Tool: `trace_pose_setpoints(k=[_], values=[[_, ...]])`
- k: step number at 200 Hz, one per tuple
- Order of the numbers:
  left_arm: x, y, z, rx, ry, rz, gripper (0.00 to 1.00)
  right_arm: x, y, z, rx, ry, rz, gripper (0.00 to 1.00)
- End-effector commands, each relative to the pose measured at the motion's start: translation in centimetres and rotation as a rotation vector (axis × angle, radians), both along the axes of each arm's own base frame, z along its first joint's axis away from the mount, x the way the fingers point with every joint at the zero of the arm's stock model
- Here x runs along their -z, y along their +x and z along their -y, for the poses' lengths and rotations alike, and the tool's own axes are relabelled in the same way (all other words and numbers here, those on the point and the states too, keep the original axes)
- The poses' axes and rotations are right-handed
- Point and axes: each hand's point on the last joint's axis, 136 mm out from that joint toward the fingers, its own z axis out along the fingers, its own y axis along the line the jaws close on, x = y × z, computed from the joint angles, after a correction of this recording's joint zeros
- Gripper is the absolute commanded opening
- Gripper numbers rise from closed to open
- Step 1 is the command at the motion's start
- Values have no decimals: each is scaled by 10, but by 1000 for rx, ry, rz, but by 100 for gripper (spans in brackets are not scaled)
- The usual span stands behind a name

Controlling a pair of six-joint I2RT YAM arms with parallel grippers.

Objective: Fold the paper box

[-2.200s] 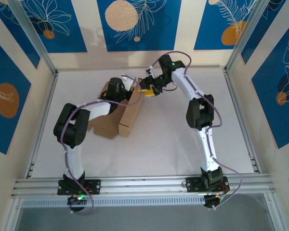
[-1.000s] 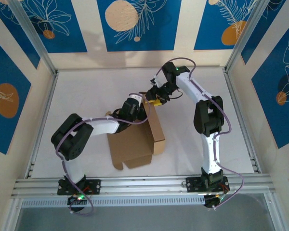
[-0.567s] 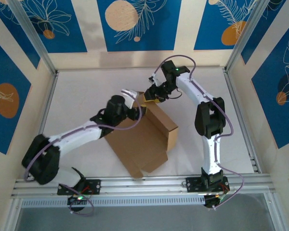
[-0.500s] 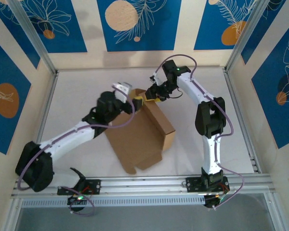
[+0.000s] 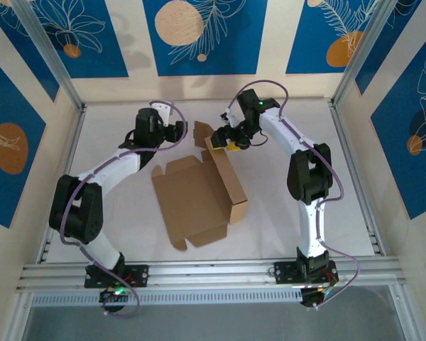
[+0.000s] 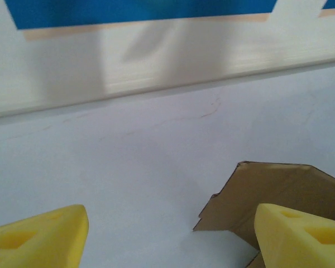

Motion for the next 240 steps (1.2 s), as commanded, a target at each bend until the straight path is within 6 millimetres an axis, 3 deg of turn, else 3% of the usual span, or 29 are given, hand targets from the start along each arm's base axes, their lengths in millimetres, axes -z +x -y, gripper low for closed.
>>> trace_pose_setpoints(k=[1,39,64,107,136,152,180,212,240], values=[[-27,0,-9,-60,-50,31,77,-21,-7,10,17,-123,83,93],[-40,-14,-17,-83,-67,33,76,-14,-23,1,-36,-252,100,98],[-36,-21,-20,-84,-50,9,75,-17,-33,-10,-65,-265,102,97],[-48,-30,-37,-138,14,31,75,-56,-28,-6,-18,-300,224,89],[-74,-43,-73,-281,66,96,78,-71,-47,-13,-74,-246,212,89],[-85,-51,-84,-312,58,125,78,-65,-58,-18,-111,-254,203,91],[-89,-56,-81,-284,43,132,78,-43,-72,-21,-173,-297,154,100],[-88,-56,-78,-265,45,132,78,-18,-65,-4,-190,-465,169,100],[-85,-55,-76,-251,53,130,78,-13,-63,-2,-217,-523,209,90]])
